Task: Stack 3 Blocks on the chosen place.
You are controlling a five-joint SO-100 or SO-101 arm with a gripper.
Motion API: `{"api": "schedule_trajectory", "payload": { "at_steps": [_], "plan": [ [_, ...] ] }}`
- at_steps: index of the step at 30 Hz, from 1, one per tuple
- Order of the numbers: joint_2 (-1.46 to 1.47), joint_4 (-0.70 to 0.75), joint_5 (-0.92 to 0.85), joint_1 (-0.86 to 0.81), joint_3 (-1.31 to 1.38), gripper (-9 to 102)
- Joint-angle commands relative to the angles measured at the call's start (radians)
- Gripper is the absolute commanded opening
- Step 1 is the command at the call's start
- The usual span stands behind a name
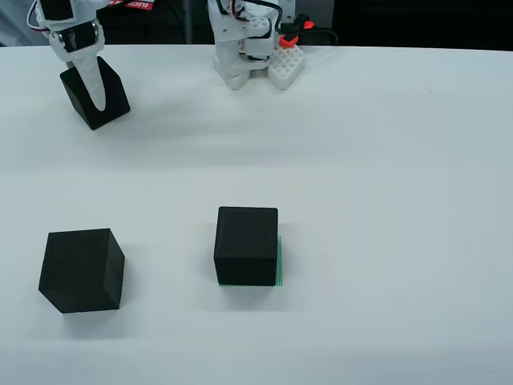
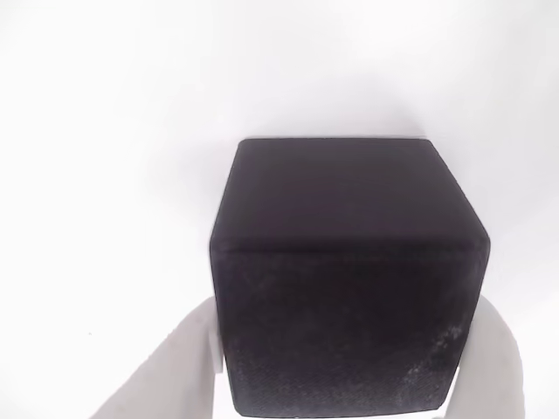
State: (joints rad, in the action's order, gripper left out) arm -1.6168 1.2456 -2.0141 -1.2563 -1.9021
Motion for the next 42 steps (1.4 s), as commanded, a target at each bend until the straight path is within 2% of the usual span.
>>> {"api": "schedule_trajectory", "payload": {
  "at_steps": [1,8,20,32,37,42],
  "plan": [
    [-0.029,-0.015,0.017,0.029,-0.038,18],
    [-0.110,-0.035,0.155,0.124,-0.097,15],
    [-0.282,-0.002,0.678,0.431,-0.048,14],
    [-0.331,0.077,1.238,0.951,0.138,14],
    [-0.327,0.091,1.393,1.158,0.209,14],
    [-0.308,0.137,1.516,1.275,0.273,14]
  ]
}}
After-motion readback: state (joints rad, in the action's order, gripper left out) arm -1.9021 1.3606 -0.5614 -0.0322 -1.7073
